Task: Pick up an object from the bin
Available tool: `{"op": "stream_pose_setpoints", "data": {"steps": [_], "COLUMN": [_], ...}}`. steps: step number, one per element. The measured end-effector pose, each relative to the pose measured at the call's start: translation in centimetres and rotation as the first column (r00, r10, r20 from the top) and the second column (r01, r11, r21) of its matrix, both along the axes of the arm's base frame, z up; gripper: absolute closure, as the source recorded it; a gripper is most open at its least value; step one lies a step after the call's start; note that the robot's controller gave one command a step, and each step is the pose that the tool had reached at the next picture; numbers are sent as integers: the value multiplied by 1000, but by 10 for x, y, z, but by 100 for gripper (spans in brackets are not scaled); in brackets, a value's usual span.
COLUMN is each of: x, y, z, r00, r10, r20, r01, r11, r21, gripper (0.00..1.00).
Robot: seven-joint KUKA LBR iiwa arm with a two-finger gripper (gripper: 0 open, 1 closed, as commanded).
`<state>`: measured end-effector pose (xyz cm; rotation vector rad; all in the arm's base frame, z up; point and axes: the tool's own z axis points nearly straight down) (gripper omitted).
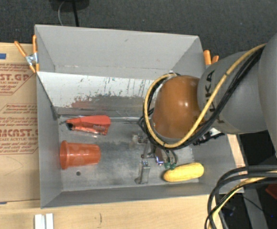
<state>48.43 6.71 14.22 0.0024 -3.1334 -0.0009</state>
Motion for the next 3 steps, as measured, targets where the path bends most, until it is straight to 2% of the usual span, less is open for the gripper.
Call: {"op": "stream_pose_setpoints", "data": {"steps": [1, 2, 3], "x": [2, 4, 45], "y": [0, 1, 11], "z": [4, 4, -11], "r00": [1000, 1000, 992], "r10": [-1, 0, 126], "r20": [8, 6, 9], "r01": [1, 0, -126], "r11": [1000, 1000, 992], "r21": [1, 0, 1], "gripper": [0, 0, 0]}}
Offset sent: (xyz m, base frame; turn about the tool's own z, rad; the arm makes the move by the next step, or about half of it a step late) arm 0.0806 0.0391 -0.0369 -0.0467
